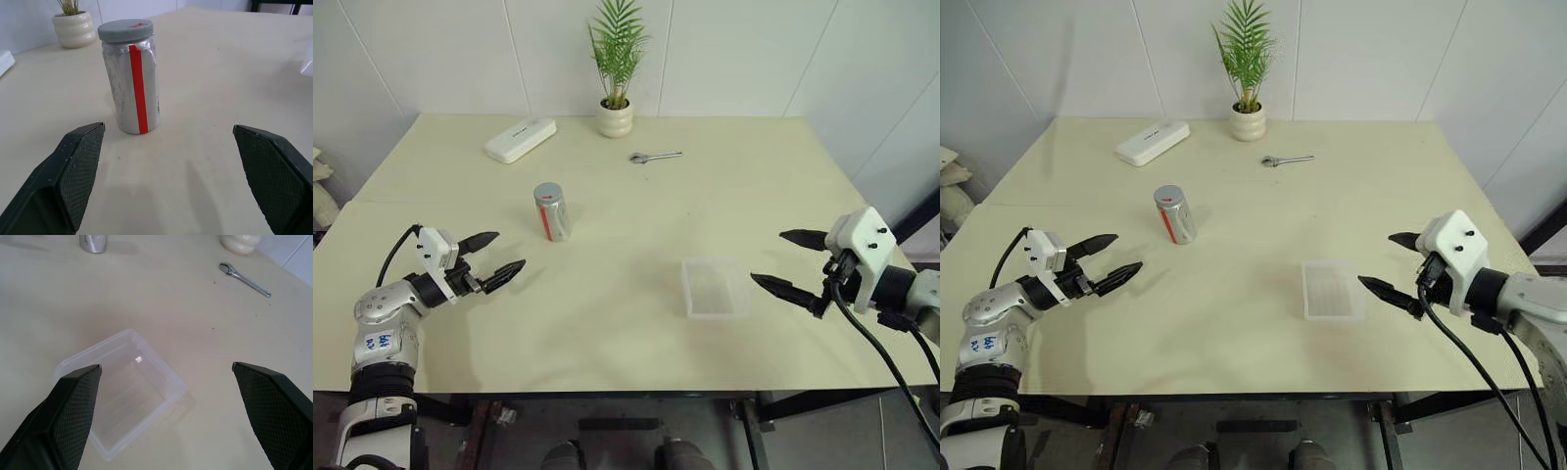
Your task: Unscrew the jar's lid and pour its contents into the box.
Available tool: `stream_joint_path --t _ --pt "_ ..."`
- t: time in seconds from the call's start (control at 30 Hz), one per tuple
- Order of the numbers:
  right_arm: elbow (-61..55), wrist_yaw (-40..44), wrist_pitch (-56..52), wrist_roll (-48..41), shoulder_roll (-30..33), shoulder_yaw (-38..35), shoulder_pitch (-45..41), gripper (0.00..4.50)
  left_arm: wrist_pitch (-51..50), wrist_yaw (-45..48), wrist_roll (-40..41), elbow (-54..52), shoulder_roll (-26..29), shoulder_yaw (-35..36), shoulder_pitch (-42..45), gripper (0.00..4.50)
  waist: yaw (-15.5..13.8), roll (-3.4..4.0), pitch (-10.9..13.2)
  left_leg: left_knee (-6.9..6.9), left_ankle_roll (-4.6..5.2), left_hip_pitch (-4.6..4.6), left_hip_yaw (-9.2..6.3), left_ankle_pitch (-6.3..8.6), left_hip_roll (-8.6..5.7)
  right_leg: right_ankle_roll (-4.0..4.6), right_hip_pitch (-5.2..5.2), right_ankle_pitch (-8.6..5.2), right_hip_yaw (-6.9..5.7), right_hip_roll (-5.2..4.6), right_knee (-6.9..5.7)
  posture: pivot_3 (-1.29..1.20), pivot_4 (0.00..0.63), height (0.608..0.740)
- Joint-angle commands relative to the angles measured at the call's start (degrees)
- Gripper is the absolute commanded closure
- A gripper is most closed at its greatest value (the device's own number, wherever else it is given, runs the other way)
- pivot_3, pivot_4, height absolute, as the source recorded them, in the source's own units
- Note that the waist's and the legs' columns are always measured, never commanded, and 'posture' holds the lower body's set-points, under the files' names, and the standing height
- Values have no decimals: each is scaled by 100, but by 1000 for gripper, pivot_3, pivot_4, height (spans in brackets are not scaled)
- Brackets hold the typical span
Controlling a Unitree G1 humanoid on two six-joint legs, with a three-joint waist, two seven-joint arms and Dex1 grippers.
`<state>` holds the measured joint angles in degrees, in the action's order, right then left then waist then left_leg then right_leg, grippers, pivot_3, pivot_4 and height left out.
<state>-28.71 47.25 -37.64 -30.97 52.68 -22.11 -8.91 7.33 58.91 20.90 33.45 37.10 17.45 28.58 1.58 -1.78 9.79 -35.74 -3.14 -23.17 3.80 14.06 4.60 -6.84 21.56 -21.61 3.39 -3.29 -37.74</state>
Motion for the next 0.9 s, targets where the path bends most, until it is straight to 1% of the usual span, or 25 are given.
stream_joint_path --t 0.03,0.2,0.27,0.33,0.47,0.6,0.7,0.8,0.9 --pt "-247 -125 -26 -185 1 -379 -13 0 113 -41 -3 58 70 31 171 19 9 0 0 -1 0 0 0 0 0 0 0 0 0 0 -1 0 150 740" --pt "-348 -164 -14 -284 -10 -385 131 0 221 -174 -76 124 -45 -46 233 19 0 0 0 -7 1 0 0 0 1 -2 0 1 1 1 -3 0 150 740" --pt "-375 -281 -93 -367 -35 -313 26 0 305 -260 -112 219 -74 -39 290 19 5 0 0 -8 2 -1 0 1 0 -2 -1 2 2 1 -2 0 150 740" --pt "-393 -321 -145 -457 -51 -224 -70 0 424 -542 -200 270 -157 -23 335 19 7 0 0 -13 3 -2 0 2 1 -3 -1 2 3 1 -4 0 150 740" --pt "-317 -314 -92 -478 -29 -86 -192 0 486 -706 -234 121 -318 -101 306 19 1 0 0 -20 5 -2 0 3 0 -6 -4 4 3 0 -6 0 150 740" --pt "-10 -206 19 -459 -93 310 -605 0 710 -1475 -511 251 -739 -205 531 19 -1 -2 1 -28 8 -3 0 5 -1 -11 -7 7 5 0 -6 0 150 740" --pt "82 -234 90 -360 -142 528 -791 0 830 -1651 -582 401 -858 -242 650 19 -4 -4 3 -34 9 -6 0 5 0 -12 -7 13 5 0 -6 0 150 740" --pt "107 -260 158 -339 -202 605 -878 0 839 -1905 -655 533 -1181 -374 846 19 -6 -4 3 -32 9 -6 1 5 0 -12 -7 13 6 1 -3 0 150 740" --pt "4 -273 132 -375 -235 608 -805 0 841 -2425 -879 763 -1372 -446 1048 19 -15 -5 4 -32 9 -7 1 5 -1 -13 -7 13 5 1 0 0 150 740"
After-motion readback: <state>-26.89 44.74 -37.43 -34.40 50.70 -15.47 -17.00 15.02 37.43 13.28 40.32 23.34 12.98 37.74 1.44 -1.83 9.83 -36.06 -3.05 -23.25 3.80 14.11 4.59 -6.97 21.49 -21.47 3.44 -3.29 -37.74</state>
